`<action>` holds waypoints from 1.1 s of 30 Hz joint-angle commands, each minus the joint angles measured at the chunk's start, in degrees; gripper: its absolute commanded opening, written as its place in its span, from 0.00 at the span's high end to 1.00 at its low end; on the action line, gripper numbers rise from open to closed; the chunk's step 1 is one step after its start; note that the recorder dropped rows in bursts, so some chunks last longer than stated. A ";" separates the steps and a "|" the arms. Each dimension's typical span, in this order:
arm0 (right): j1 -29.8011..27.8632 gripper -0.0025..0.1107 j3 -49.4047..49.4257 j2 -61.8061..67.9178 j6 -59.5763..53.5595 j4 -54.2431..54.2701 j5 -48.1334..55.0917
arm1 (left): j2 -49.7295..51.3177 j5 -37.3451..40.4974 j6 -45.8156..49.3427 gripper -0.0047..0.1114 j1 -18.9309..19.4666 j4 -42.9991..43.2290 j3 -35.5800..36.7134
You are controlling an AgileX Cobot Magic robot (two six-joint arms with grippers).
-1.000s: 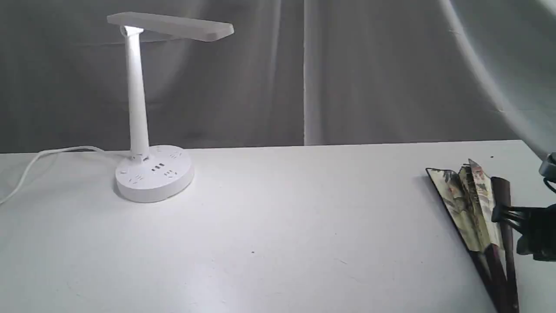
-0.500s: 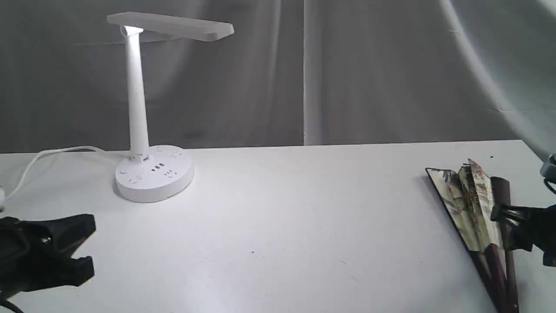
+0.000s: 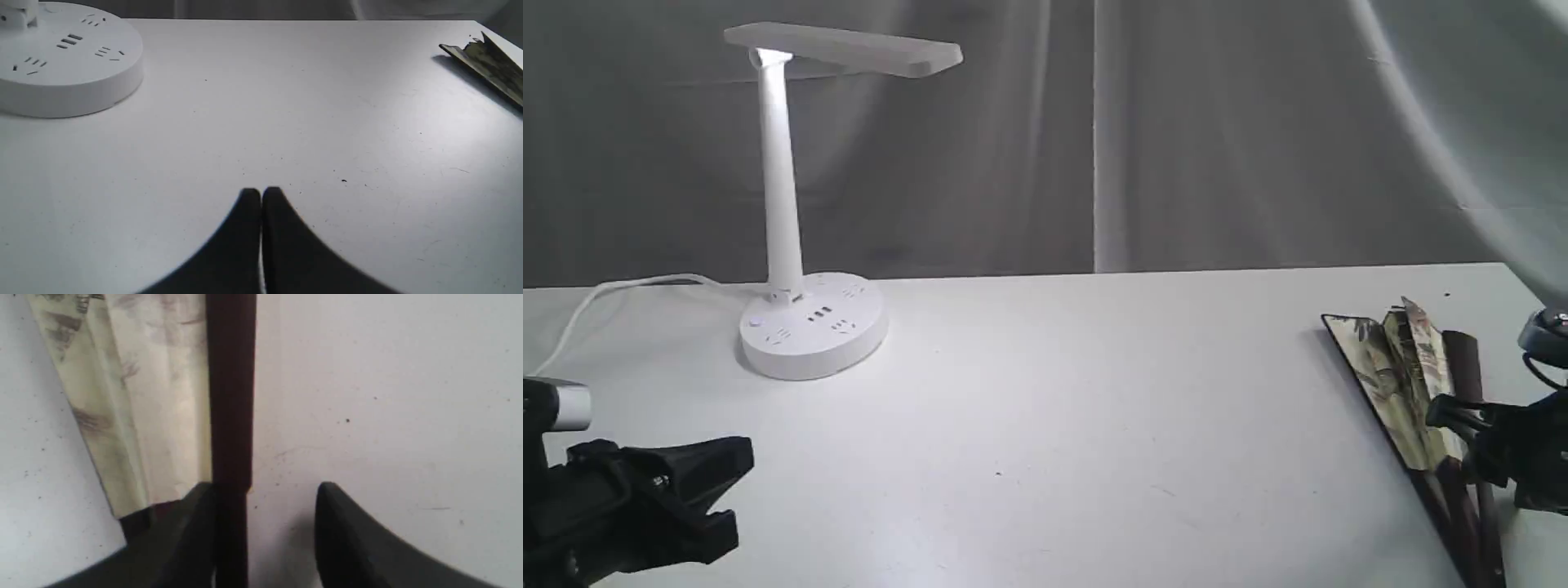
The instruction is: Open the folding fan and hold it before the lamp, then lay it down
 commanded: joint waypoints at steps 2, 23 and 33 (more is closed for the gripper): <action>1.65 0.77 0.16 0.57 -0.12 0.27 0.08 | 0.08 -0.87 0.28 0.96 -0.01 -0.06 -0.53; 1.65 0.98 0.16 -6.06 -2.93 0.27 2.47 | 0.08 -0.88 0.28 0.96 -0.01 -0.06 -0.53; 3.50 0.98 0.16 -8.34 -4.94 1.34 3.26 | 0.08 -0.49 -14.62 0.96 -0.01 4.23 -0.81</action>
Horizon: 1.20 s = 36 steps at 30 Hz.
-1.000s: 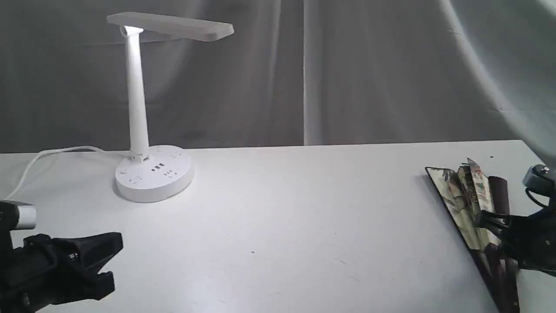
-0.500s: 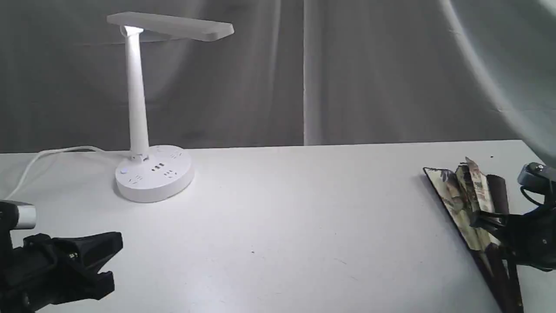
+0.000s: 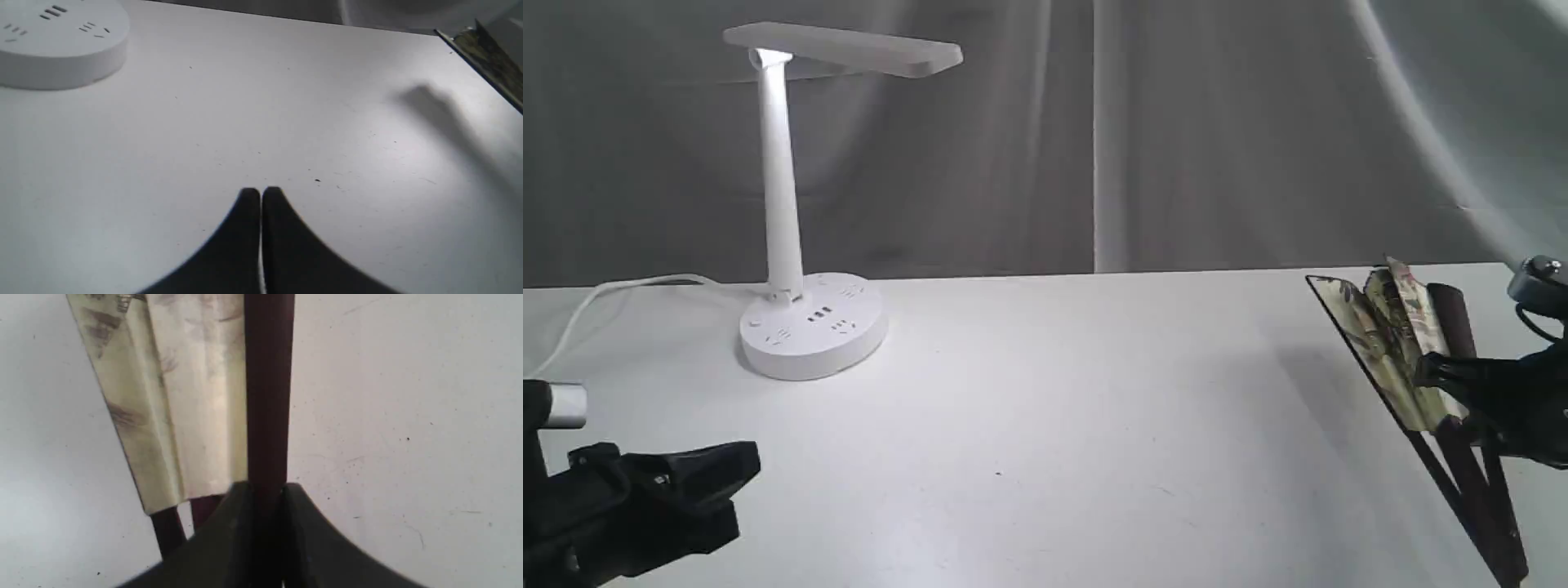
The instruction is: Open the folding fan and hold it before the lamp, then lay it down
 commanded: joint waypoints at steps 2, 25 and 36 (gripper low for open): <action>3.28 0.98 0.16 -0.76 -3.68 1.88 -1.76 | 0.08 0.48 -8.76 0.96 -0.01 4.10 -1.98; 23.85 0.98 -7.82 -0.76 -7.27 3.08 2.11 | 14.45 -12.31 -36.12 0.96 -0.01 14.30 -17.66; 28.84 0.98 -7.82 -0.76 -7.17 3.25 -0.11 | 29.32 -16.48 -54.24 0.96 -0.33 18.95 -25.57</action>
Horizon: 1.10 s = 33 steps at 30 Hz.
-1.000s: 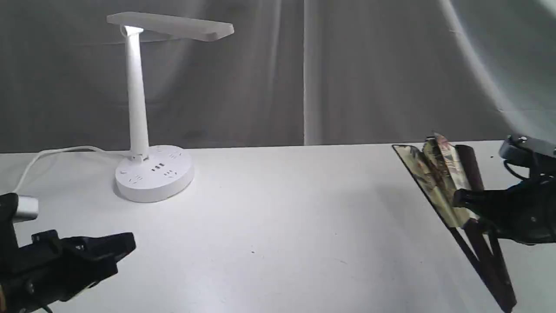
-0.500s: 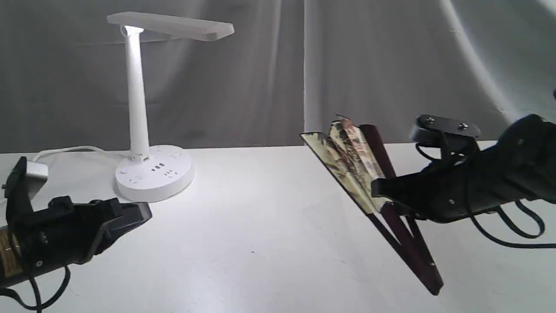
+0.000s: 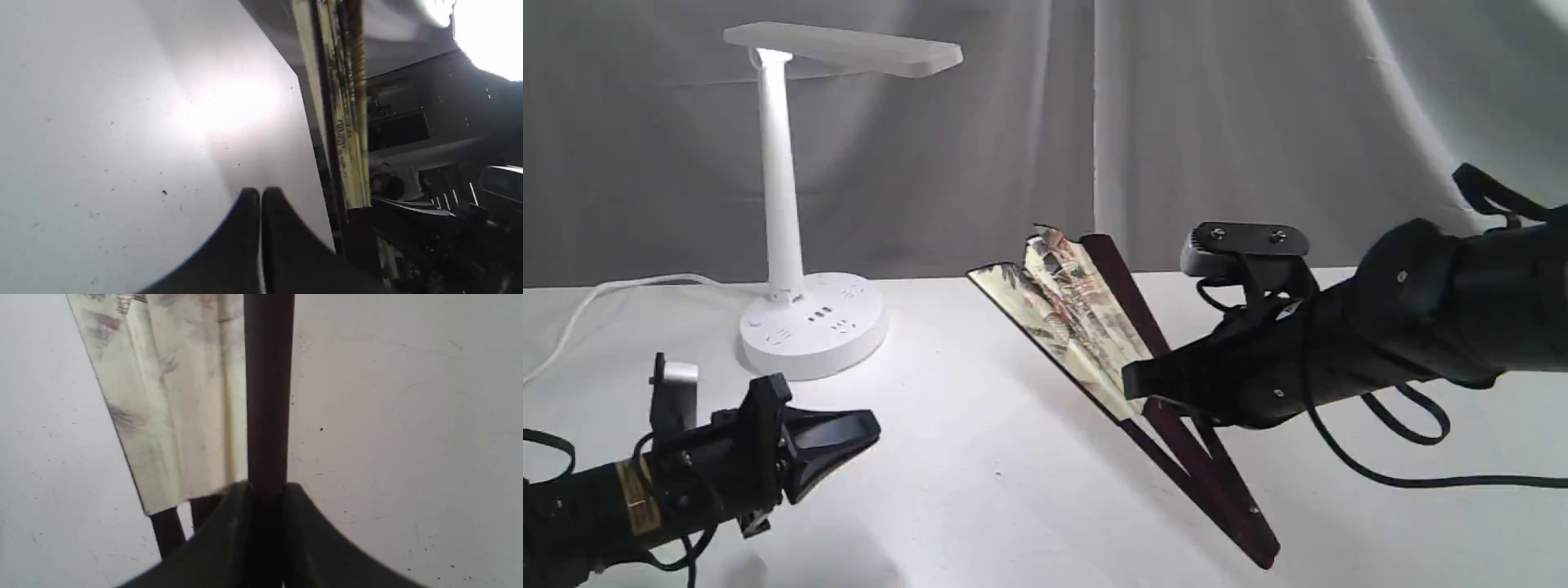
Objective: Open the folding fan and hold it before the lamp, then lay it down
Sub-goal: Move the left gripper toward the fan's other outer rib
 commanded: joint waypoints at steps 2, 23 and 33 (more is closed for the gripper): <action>1.20 0.98 -0.44 -0.76 -0.63 0.33 -1.84 | 3.07 -1.14 -3.64 0.96 -0.58 0.94 -1.98; 2.27 0.98 -0.44 -0.76 -2.45 0.12 -2.66 | -19.45 36.48 -10.50 0.96 -7.78 41.25 -8.02; 2.27 0.98 -0.44 -0.76 -6.01 0.12 -2.98 | -24.30 107.59 -2.09 0.96 -20.56 32.42 -5.94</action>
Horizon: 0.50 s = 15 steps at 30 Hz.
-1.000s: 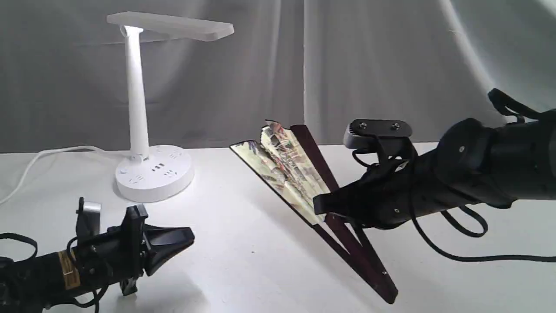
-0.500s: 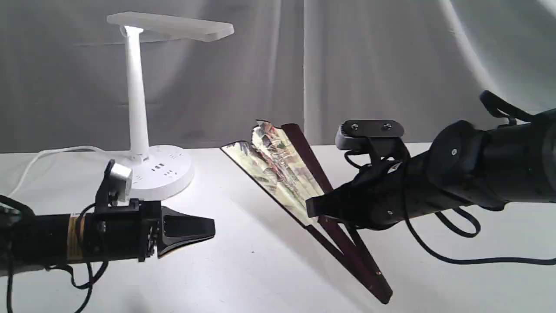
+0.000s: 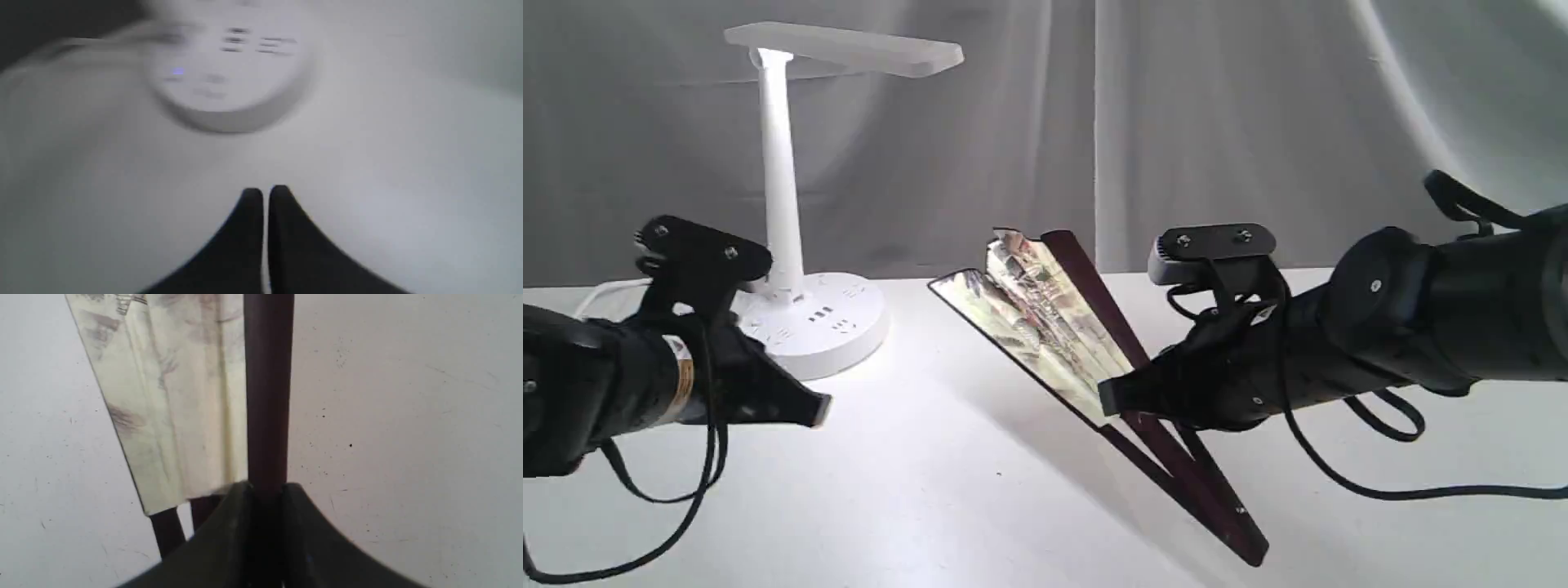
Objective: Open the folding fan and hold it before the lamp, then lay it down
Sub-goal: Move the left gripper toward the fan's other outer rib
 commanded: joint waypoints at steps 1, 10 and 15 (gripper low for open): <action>0.01 0.98 -0.44 -0.76 -1.44 0.12 -1.24 | 0.17 20.49 3.17 0.96 -1.53 -13.06 -1.43; 0.01 0.98 -0.44 -0.76 -1.44 0.12 -1.24 | 0.17 16.77 65.11 0.96 0.99 -82.33 -6.49; 0.01 0.98 -0.44 -0.76 -1.43 0.12 -1.00 | 0.29 -8.45 72.48 0.96 -2.56 -89.22 -1.52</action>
